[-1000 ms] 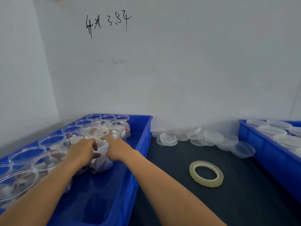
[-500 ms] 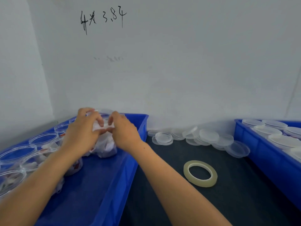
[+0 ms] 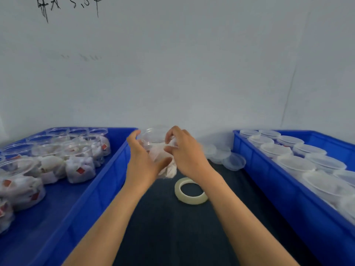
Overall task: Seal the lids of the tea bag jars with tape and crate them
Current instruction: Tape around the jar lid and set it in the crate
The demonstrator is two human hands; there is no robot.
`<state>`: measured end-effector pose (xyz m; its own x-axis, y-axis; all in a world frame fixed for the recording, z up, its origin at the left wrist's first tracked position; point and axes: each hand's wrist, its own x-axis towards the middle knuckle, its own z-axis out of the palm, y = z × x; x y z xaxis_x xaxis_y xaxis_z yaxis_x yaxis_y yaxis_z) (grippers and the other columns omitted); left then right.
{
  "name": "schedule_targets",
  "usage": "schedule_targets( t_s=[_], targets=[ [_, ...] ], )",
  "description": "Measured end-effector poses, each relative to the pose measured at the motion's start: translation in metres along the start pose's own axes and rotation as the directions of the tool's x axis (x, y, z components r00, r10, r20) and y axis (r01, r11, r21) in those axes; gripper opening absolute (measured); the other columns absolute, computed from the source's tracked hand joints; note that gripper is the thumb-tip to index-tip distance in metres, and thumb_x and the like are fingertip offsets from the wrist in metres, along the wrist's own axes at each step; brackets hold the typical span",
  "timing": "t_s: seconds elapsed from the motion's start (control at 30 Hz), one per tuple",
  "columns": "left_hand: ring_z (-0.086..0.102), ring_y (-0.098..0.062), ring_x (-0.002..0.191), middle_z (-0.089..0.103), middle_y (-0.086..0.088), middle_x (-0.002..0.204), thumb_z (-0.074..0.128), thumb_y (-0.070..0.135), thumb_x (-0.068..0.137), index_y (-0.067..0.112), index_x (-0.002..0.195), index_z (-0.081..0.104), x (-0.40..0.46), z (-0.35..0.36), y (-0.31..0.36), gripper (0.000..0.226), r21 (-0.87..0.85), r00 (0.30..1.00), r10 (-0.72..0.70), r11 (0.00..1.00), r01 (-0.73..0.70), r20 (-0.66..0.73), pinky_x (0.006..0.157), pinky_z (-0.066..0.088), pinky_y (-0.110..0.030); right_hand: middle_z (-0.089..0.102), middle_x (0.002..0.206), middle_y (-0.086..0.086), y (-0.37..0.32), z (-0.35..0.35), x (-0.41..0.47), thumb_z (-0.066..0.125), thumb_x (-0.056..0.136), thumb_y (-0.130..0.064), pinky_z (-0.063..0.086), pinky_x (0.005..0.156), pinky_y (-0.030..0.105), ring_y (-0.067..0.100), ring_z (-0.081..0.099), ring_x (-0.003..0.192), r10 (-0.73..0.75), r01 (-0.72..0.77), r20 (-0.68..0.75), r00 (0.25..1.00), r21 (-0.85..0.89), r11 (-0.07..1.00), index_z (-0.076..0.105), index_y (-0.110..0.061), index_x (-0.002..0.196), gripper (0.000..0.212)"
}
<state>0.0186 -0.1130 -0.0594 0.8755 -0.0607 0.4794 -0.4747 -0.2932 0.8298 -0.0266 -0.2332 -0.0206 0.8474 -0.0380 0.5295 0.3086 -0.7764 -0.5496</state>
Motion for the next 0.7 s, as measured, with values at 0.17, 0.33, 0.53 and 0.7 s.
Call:
schedule_targets(
  t_s=[0.17,0.33,0.53,0.7],
  targets=[
    [0.058,-0.020,0.104,0.054,-0.002,0.123,0.090,0.021,0.063,0.028,0.127,0.020,-0.022,0.034,-0.058,0.095,-0.064,0.976,-0.161,0.983,0.172,0.146,0.085,0.051,-0.038,0.052,0.110,0.000,0.037,0.025,-0.021,0.058,0.094,-0.018,0.046,0.082,0.036,0.022,0.055,0.090,0.145,-0.148,0.082,0.986,0.027,0.989,0.046,-0.025,0.095,0.014],
    [0.053,0.000,0.094,0.049,0.020,0.107,0.090,0.019,0.063,0.039,0.121,0.024,-0.025,0.042,-0.093,0.090,-0.101,0.969,-0.172,0.976,0.192,0.174,0.063,0.042,-0.013,0.050,0.113,-0.003,0.058,0.053,-0.026,0.059,0.094,-0.018,0.045,0.076,0.032,0.017,0.053,0.081,0.181,-0.187,0.100,0.978,0.056,0.981,0.046,-0.029,0.093,0.016],
    [0.053,0.002,0.102,0.051,0.021,0.111,0.090,0.017,0.062,0.036,0.125,0.033,-0.013,0.040,-0.113,0.088,-0.171,0.987,-0.122,0.976,0.138,0.101,0.078,0.046,-0.024,0.051,0.112,-0.008,0.070,0.060,-0.006,0.063,0.090,-0.028,0.049,0.090,0.038,0.017,0.059,0.095,0.109,-0.130,0.174,0.979,0.113,0.985,0.049,-0.033,0.090,0.015],
    [0.049,-0.005,0.111,0.048,0.025,0.117,0.093,0.022,0.056,0.040,0.129,0.036,-0.010,0.040,-0.123,0.094,-0.230,0.995,-0.101,0.969,0.094,-0.020,0.088,0.041,-0.025,0.058,0.107,-0.003,0.097,0.071,0.033,0.052,0.098,-0.031,0.047,0.078,0.019,0.011,0.059,0.095,0.155,-0.177,0.085,0.984,0.488,0.855,0.047,-0.026,0.107,0.011]
  ],
)
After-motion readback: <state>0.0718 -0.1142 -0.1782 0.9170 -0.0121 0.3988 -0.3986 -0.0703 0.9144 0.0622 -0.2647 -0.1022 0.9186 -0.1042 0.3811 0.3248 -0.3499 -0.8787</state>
